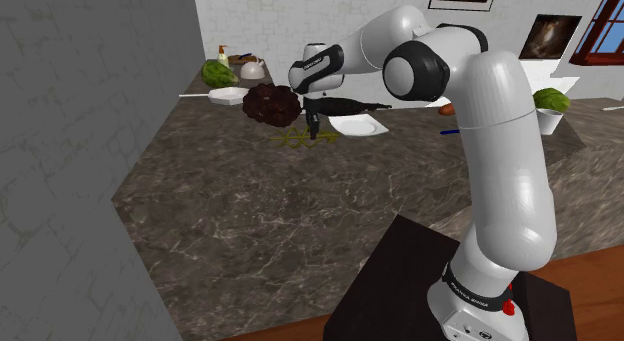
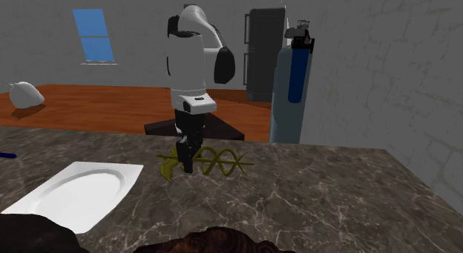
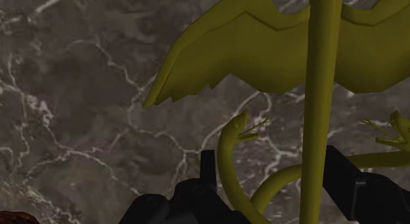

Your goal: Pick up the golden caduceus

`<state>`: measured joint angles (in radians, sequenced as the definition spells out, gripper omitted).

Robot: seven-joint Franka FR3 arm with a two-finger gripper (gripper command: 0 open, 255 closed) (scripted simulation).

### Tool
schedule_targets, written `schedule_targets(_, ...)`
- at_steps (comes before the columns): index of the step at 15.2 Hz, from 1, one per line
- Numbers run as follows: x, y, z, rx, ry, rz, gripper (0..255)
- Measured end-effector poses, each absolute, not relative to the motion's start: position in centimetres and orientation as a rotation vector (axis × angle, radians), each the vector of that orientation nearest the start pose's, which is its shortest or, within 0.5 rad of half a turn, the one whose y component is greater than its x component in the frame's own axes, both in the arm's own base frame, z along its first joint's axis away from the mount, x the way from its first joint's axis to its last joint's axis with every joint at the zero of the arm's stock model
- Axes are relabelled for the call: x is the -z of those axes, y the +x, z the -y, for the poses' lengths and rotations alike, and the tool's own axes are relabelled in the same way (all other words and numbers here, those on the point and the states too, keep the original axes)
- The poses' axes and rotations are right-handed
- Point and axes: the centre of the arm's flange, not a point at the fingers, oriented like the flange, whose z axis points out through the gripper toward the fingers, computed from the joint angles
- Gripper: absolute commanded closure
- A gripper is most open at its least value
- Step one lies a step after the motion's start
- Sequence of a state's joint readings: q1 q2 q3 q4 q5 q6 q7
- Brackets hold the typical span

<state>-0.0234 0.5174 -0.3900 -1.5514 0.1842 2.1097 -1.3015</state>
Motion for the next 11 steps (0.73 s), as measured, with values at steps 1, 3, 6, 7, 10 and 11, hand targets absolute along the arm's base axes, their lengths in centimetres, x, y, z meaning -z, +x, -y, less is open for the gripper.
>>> schedule_targets(1, -37.4, 65.6, 23.4, 0.055, -2.931, 1.333, 255)
schedule_targets(3, -37.4, 65.6, 23.4, 0.056, -2.931, 1.333, 255)
schedule_targets(6, -37.6, 65.6, 23.4, 0.055, -2.930, 1.333, 255)
schedule_targets(7, -38.0, 65.7, 23.5, 0.055, -2.930, 1.333, 255)
schedule_targets(10, -39.5, 65.7, 23.4, 0.055, -2.930, 1.334, 255)
schedule_targets(11, -40.0, 65.7, 23.5, 0.055, -2.930, 1.334, 255)
